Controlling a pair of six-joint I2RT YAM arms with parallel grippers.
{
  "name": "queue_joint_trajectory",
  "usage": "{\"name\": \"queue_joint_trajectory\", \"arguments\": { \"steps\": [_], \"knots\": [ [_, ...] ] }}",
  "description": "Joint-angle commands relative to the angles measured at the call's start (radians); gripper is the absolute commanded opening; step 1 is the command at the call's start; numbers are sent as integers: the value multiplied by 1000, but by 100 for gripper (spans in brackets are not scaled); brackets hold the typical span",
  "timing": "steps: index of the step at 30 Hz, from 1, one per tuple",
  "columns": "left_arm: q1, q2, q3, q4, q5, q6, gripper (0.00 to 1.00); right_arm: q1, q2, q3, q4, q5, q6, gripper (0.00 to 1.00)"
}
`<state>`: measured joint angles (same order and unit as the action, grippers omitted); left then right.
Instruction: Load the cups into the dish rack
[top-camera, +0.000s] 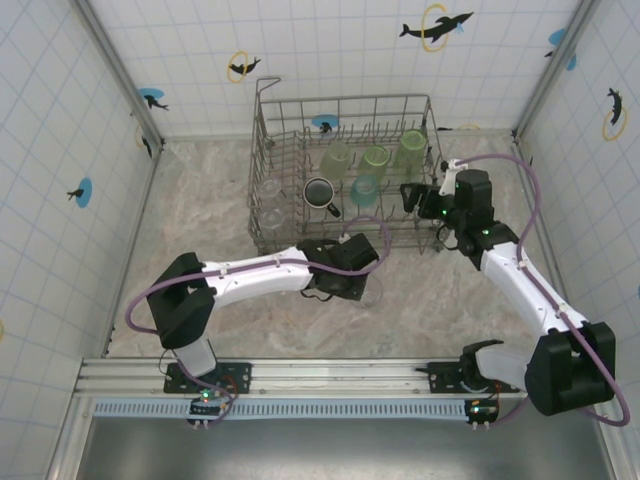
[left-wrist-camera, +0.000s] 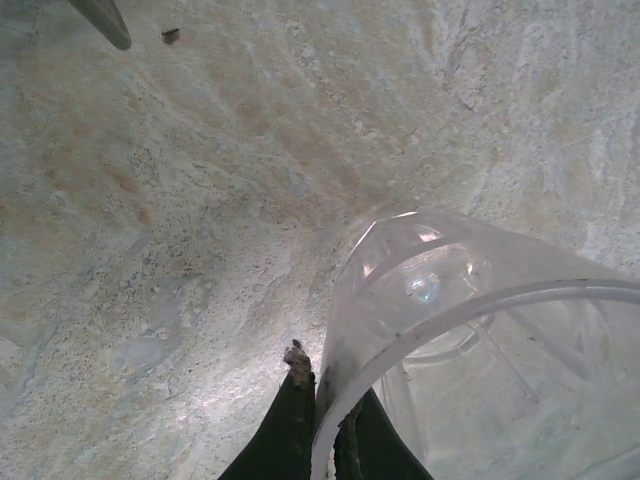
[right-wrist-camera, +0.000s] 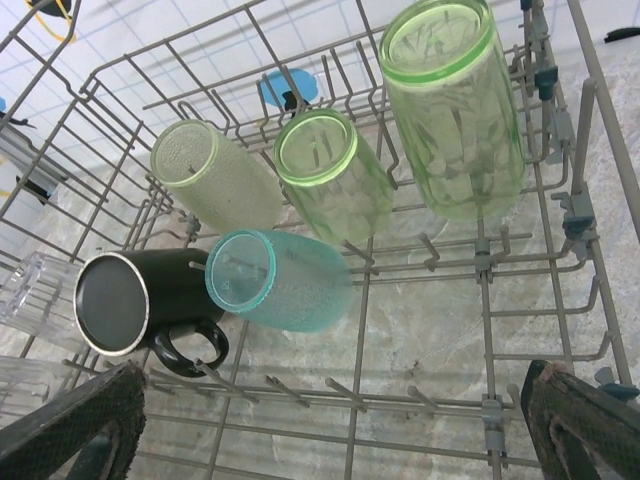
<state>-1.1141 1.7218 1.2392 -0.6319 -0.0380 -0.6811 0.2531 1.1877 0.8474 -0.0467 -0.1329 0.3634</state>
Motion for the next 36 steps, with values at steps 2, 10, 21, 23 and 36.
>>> {"name": "queue_joint_trajectory", "arguments": {
  "steps": [2, 10, 21, 23, 36],
  "knots": [
    [-7, -9, 60, -72, -12, 6, 0, -14, -23, -21, 40, -24, 12, 100],
    [-6, -13, 169, -143, -22, 21, 0, -36, -44, -48, 51, -45, 26, 100],
    [-5, 39, 370, -290, -1, 32, 0, -62, -71, -59, 35, -60, 22, 100],
    [-3, 50, 417, -323, -1, 45, 0, -70, -70, -60, 32, -65, 22, 100],
    [76, 103, 670, -457, 36, 81, 0, -83, -63, -57, 48, -93, 43, 100]
  ]
}}
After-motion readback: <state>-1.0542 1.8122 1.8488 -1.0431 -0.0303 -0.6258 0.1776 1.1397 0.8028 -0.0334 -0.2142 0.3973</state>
